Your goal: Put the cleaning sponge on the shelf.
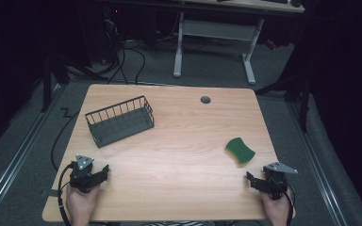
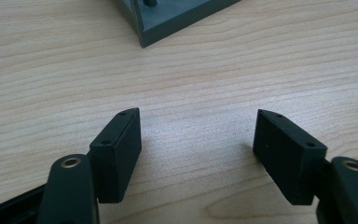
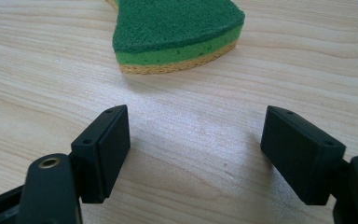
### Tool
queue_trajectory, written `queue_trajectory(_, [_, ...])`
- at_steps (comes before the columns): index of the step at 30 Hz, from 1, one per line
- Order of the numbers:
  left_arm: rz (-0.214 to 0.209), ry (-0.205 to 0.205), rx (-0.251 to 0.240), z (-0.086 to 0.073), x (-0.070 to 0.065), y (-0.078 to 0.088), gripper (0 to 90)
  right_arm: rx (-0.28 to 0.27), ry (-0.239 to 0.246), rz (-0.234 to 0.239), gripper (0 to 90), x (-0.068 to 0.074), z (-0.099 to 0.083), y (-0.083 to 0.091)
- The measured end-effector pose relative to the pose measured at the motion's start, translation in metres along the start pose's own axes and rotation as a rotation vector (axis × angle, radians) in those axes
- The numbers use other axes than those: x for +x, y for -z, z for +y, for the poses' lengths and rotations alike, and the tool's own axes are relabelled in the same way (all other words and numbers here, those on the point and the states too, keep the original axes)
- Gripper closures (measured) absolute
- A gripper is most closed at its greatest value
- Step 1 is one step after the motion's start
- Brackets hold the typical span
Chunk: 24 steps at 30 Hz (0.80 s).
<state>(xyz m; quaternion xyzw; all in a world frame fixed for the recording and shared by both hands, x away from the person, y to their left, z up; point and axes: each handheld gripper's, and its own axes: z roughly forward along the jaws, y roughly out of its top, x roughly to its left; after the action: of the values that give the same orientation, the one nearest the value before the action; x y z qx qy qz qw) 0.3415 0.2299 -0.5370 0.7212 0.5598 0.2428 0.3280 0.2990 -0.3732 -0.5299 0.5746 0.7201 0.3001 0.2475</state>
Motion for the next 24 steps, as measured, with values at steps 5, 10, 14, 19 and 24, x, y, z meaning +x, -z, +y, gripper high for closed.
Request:
queue_trajectory(5, [-0.008, 0.005, -0.001, 0.0, 0.001, 0.0, 32.2, 0.001, 0.005, 0.007, 25.1, 0.0, 0.001, -0.001])
queue_trajectory(10, [-0.015, 0.011, -0.001, 0.0, 0.002, 0.0, 32.2, -0.009, 0.045, 0.047, 32.1, -0.001, 0.005, -0.004])
queue_trajectory(14, [-0.038, 0.05, -0.018, -0.001, 0.006, 0.002, 33.8, -0.013, 0.052, 0.053, 33.9, -0.001, 0.006, -0.006])
queue_trajectory(19, [-0.021, 0.052, -0.014, -0.001, 0.006, 0.002, 36.9, -0.007, 0.057, 0.056, 33.9, -0.001, 0.007, -0.006])
queue_trajectory(24, [-0.016, 0.072, -0.02, 0.002, 0.008, 0.002, 39.2, -0.015, 0.051, 0.068, 40.0, 0.001, 0.011, -0.005])
